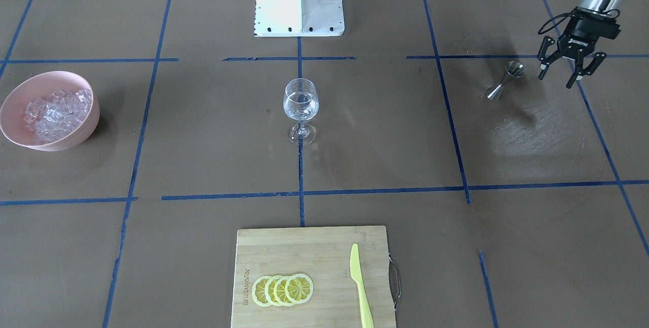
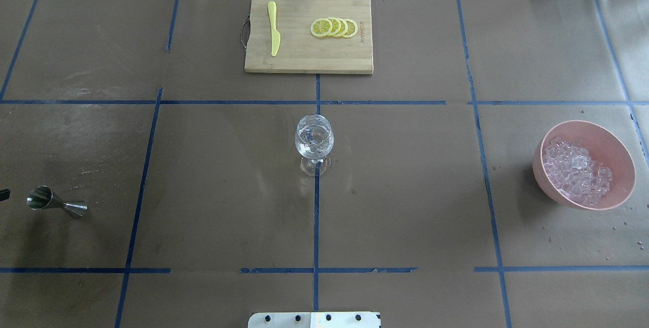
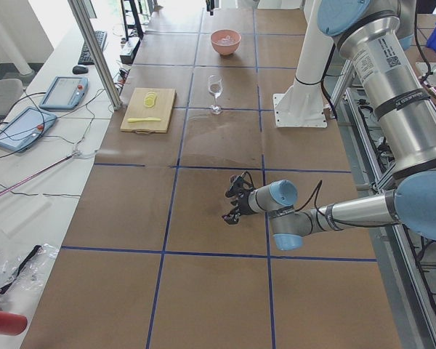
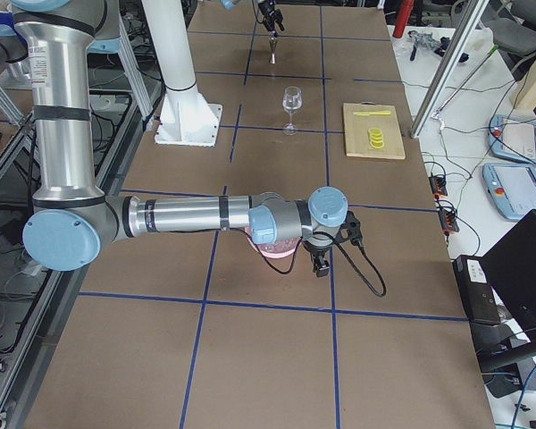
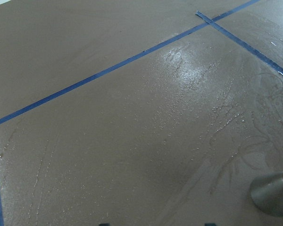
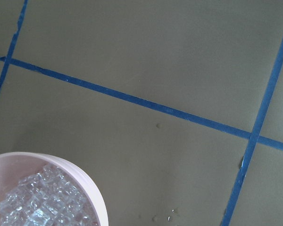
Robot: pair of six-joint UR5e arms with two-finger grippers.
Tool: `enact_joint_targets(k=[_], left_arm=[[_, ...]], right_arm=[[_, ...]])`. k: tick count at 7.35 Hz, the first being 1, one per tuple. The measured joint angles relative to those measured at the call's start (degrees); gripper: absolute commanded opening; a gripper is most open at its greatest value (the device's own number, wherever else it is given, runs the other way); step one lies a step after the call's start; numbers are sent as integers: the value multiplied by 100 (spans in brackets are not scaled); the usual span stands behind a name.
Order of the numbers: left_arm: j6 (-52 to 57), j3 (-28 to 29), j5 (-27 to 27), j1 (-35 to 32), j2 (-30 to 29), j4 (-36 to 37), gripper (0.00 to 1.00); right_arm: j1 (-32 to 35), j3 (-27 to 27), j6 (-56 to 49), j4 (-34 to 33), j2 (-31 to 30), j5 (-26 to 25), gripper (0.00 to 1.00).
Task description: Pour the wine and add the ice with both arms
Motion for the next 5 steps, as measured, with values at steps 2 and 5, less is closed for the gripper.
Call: enact_joint_targets(k=[2, 5], left_arm=[[-21, 8, -1077, -955, -231, 230, 100], [-51, 305, -1856, -1691, -260, 369, 100]], right_arm=[[-272, 329, 744, 12, 32, -29, 100], [-887, 654, 2432, 792, -32, -271, 100]])
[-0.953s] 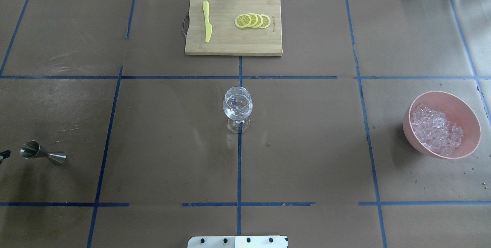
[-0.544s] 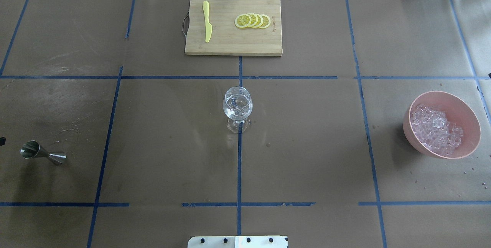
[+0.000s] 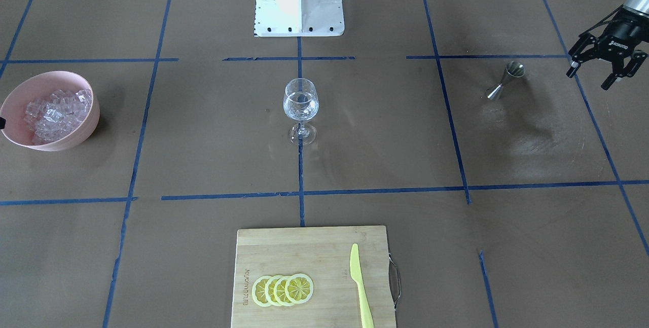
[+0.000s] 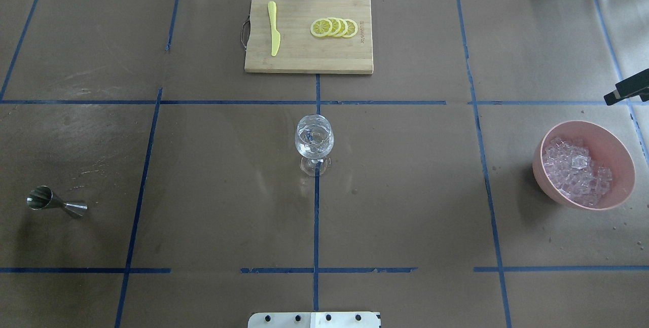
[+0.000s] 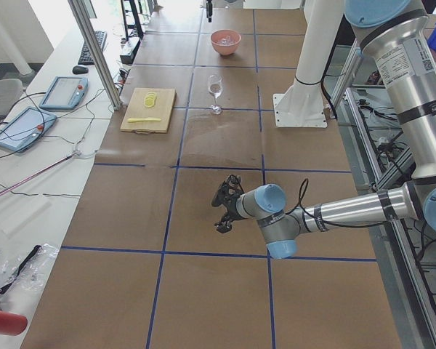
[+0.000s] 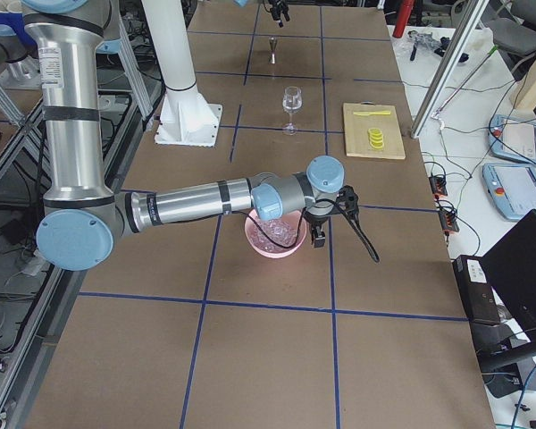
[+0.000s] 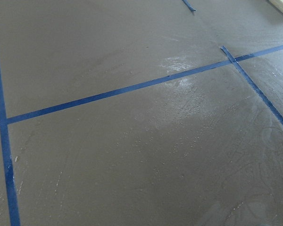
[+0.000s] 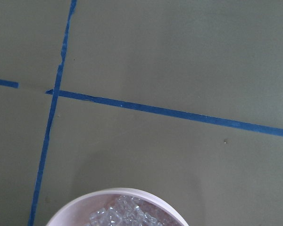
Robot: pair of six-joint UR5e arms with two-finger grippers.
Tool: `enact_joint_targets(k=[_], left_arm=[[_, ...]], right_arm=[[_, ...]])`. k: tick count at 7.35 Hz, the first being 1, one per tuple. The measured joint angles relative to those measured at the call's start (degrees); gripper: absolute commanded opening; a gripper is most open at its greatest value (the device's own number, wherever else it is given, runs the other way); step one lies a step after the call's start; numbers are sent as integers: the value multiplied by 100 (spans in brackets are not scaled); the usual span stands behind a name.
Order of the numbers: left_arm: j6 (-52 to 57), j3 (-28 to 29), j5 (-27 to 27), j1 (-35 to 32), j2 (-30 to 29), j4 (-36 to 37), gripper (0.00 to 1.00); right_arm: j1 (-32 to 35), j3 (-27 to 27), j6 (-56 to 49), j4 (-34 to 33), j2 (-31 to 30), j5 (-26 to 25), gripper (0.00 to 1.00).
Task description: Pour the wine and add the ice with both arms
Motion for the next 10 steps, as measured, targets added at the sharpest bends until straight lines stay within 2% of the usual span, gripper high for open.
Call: enact_joint_targets(k=[3, 6, 10], left_arm=[[-110, 146, -71, -375, -217, 230, 100], [-384, 144, -316, -417, -416, 635, 100], [-408, 88, -1079, -426, -464, 1356, 100]], right_arm=[[-683, 21, 1585, 1428, -550, -669, 100], [-884, 147, 2630, 1665, -686, -1116, 99], [-1352, 363, 3931, 1681, -916, -1177, 99]])
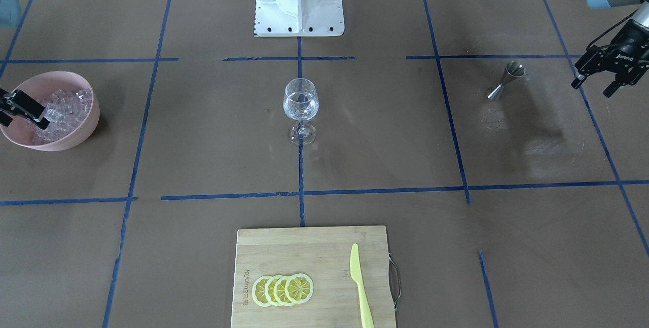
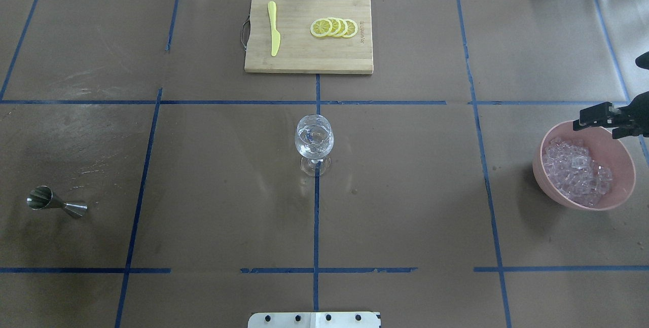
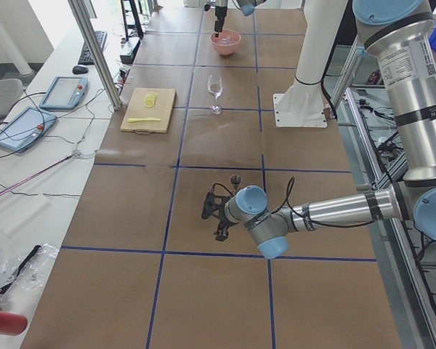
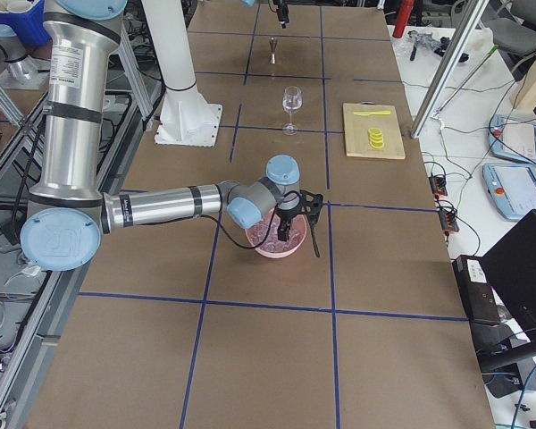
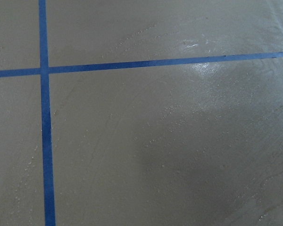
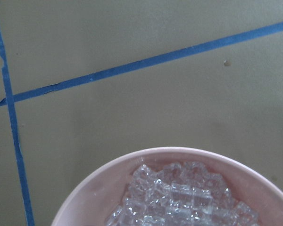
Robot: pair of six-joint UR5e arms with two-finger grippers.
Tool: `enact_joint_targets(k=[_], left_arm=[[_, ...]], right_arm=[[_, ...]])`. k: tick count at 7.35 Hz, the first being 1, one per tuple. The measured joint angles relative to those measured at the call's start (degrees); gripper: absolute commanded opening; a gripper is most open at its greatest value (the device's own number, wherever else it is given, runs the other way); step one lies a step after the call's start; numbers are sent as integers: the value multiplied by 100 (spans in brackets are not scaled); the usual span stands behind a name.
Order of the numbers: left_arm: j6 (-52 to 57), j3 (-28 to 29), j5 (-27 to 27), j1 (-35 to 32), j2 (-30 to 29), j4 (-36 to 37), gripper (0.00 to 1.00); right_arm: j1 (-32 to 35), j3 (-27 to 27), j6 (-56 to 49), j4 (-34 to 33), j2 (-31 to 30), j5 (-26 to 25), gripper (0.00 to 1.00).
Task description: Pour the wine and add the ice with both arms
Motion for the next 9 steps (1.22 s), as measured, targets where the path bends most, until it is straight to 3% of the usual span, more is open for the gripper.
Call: enact_joint_targets(k=[1, 3, 4, 5, 6, 7, 9], left_arm=[[10, -4, -270, -22, -6, 181, 100], [60, -17, -549, -72, -11, 465, 100], [76, -35, -588, -78, -11, 508, 100], [82, -54, -602, -80, -12, 526, 100], [84, -68, -604, -89, -12, 533, 100], [85, -79, -604, -103, -10, 531, 100], [86, -112, -604, -136, -2, 525, 100]], right_arm=[[-125, 29, 181, 0, -33, -2, 96], [-264, 37, 316, 0, -138, -31, 76], [-292, 32, 335, -1, -175, -88, 76], [-310, 19, 342, -5, -202, -131, 67], [-326, 9, 344, -7, -222, -154, 29], [-355, 2, 345, -8, -231, -182, 0], [-423, -5, 343, -14, -235, -285, 0]])
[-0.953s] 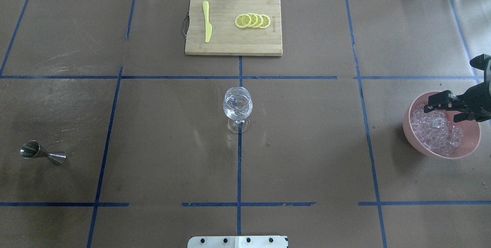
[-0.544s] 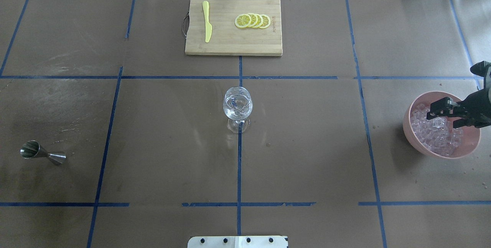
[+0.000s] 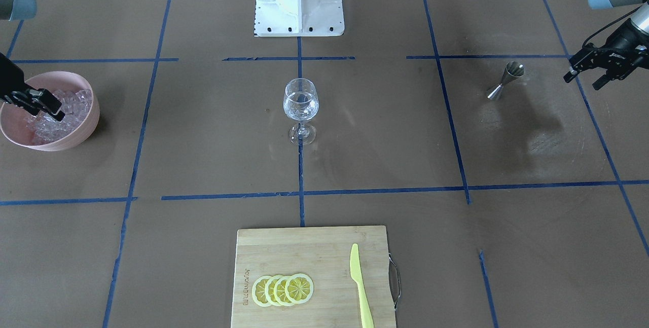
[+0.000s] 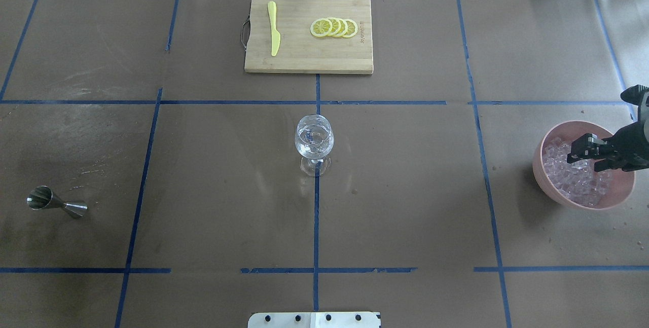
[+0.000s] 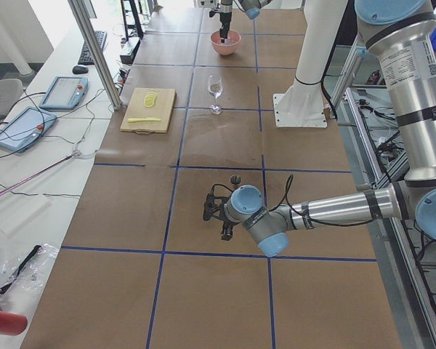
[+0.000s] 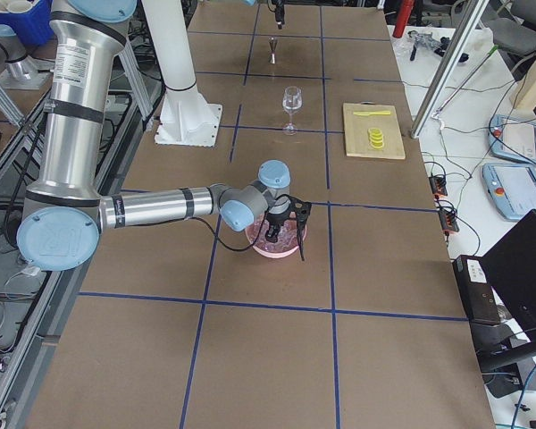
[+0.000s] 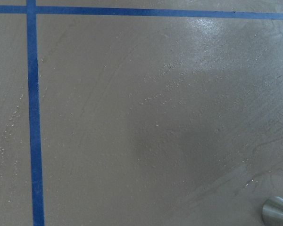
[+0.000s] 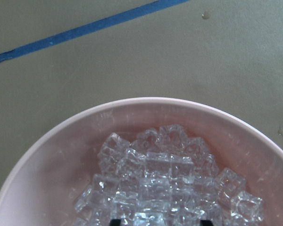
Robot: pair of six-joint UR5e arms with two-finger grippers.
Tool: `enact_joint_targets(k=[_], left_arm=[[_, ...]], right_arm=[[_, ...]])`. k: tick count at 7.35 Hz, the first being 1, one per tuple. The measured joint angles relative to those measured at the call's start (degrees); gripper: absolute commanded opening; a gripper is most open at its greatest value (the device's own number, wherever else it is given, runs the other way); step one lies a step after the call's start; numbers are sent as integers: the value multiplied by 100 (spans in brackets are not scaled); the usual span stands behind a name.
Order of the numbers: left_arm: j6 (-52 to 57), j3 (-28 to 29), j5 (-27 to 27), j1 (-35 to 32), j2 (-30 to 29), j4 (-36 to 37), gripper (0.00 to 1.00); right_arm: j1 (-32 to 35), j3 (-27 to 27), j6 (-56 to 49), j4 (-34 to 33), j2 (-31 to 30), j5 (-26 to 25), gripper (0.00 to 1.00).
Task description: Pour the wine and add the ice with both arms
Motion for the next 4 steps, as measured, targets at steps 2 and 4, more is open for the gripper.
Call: enact_joint_targets(k=[2, 4], left_arm=[[0, -28, 0, -41, 11, -2, 100], [-2, -93, 2, -106, 56, -4, 100]], right_arm=[[-21, 69, -6, -3, 16, -43, 0], [10, 303, -11, -12, 27, -19, 0]])
